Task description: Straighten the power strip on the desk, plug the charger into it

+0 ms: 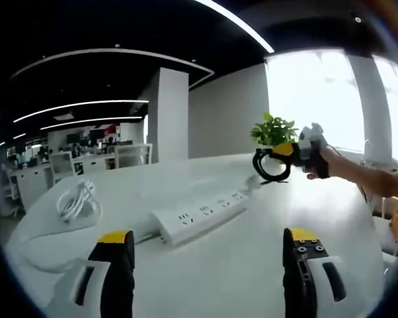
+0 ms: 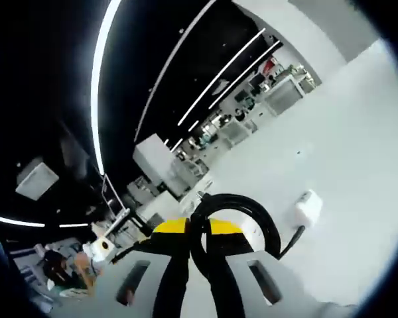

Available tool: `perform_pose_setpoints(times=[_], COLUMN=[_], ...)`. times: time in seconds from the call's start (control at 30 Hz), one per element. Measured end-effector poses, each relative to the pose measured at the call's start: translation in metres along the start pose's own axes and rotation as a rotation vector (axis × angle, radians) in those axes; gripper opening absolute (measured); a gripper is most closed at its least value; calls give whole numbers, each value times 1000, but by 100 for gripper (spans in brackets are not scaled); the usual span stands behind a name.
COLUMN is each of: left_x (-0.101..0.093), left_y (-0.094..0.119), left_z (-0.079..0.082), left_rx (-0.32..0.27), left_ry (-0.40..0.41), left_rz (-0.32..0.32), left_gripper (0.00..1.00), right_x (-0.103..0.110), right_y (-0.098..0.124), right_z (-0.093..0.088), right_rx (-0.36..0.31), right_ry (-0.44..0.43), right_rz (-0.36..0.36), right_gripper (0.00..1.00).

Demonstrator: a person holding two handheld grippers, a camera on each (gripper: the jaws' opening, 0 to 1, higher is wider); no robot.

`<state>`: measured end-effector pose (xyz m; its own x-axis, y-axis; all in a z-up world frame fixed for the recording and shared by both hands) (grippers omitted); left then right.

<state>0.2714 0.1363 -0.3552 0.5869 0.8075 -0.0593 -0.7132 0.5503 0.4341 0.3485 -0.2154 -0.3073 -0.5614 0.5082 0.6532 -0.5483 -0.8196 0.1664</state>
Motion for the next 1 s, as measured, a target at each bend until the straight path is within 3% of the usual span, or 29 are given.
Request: perform_pose_setpoints(times=[0.17, 0.57, 0.67, 1.0], left_x=[-2, -1, -2, -3], left_y=[-1, 0, -1, 1], left_z=[1, 2, 2, 3], left_rx=[3, -3, -2, -7], left_ry=[-14, -15, -17, -22], left_rz=[-7, -10, -14, -17], left_gripper=[95, 95, 95, 95], right_x=[13, 40, 29, 42], right_y=[-1, -9, -2, -5], right_z=[8, 21, 29, 27], right_rx=[-106, -252, -273, -332], right_ry=[-92, -142, -166, -198], right_rz=[57, 111, 130, 159], right_gripper=[7, 7, 7, 7])
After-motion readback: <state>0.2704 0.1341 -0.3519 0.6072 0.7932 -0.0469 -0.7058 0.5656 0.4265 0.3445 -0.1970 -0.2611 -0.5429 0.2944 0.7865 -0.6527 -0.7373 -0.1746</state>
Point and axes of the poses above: the point that each gripper's makers call its tool centre point, and the gripper's own axes: y roughly backward along the fingers, x roughly to its left, z roughly out of its top, the point moved 9 cm from there along y, roughly backward along the fingers, and after that the axes turned 13 degrees about x, right-handed, at the moved point
